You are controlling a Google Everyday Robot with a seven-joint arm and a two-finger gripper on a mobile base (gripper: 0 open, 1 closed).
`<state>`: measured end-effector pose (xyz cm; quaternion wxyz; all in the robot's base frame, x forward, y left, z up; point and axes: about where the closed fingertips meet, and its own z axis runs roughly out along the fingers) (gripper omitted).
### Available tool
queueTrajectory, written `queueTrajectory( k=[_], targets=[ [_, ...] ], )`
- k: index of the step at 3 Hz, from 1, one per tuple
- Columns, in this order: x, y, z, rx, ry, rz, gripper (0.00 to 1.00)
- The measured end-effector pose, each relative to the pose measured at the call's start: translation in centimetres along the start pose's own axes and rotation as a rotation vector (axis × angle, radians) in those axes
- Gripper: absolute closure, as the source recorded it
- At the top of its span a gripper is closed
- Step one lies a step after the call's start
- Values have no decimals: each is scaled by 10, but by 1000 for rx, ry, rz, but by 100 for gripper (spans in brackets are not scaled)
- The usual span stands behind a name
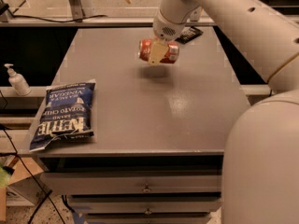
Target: Place coke can upright
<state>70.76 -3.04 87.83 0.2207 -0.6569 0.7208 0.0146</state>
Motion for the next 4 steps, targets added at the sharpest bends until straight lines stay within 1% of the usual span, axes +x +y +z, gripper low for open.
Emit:
queueTrajectory(
  k=[1,2,3,4],
  targets=[
    [0,0,2,-3,1,-1,100],
    [4,1,4,-21,-23,35,100],
    [9,9,-8,-57,-71,77,100],
    [16,21,-27,-77,-154,122,100]
  ],
)
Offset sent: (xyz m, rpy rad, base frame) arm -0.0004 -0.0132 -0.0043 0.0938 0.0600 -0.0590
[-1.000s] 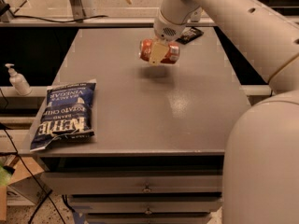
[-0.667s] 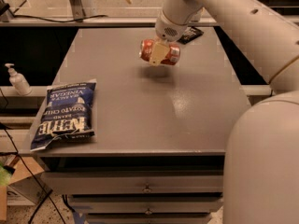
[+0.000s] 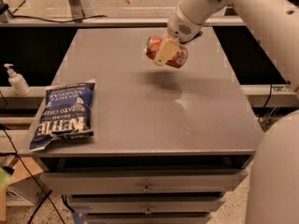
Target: Place coke can upright
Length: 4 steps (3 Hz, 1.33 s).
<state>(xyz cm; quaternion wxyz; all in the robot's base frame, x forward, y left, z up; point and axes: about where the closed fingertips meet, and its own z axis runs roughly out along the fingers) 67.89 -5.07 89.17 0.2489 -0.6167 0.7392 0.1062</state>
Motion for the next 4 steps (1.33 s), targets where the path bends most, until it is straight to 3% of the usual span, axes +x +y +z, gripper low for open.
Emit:
queueTrajectory(
  k=[2,3,4],
  targets=[
    [14,20,-42,37,-164,65,100],
    [17,23,-58,97,-201,69,100],
    [18,22,-59,106,-204,72,100]
  ],
)
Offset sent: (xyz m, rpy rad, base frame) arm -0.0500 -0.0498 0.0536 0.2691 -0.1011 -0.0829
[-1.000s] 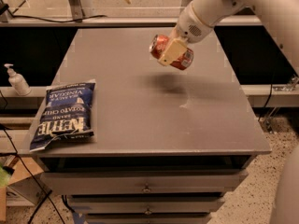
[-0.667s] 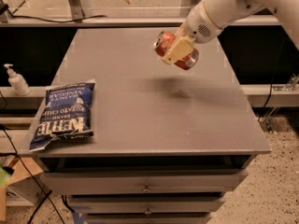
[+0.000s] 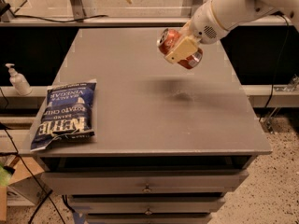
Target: Place coke can upright
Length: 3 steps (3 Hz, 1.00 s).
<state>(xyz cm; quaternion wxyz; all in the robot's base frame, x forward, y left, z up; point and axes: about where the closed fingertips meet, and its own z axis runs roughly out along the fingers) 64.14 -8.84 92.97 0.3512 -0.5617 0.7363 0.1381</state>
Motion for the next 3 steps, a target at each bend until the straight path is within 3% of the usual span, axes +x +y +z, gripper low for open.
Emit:
queueTrajectory(
  k=[1,3],
  targets=[
    [1,-1,-5,-20,-72,31,100],
    [7,-1,-23,-93,-398,101,100]
  ],
)
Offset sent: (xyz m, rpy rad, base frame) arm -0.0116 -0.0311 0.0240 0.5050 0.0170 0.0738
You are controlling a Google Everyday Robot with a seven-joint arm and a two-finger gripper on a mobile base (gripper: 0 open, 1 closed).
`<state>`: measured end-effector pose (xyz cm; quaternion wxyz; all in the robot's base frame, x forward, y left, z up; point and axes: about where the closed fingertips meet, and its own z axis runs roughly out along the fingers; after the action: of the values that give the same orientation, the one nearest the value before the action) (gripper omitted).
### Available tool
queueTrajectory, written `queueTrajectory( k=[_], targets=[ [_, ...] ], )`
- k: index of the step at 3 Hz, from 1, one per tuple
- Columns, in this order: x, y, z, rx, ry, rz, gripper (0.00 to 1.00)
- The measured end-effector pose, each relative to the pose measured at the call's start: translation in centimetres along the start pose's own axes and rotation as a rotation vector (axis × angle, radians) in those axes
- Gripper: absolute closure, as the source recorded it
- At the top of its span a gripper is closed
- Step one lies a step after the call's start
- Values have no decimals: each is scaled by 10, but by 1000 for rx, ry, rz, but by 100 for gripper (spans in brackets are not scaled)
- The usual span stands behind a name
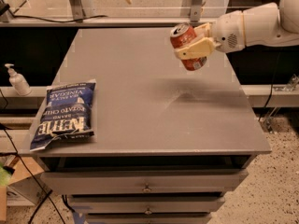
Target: Place coke can upright
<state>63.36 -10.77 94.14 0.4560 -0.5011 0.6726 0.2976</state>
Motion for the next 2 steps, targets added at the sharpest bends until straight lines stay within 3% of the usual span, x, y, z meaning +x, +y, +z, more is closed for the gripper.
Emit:
queueTrajectory(
  k=[2],
  targets=[
    [14,0,-13,46,-254,-7,100]
  ],
)
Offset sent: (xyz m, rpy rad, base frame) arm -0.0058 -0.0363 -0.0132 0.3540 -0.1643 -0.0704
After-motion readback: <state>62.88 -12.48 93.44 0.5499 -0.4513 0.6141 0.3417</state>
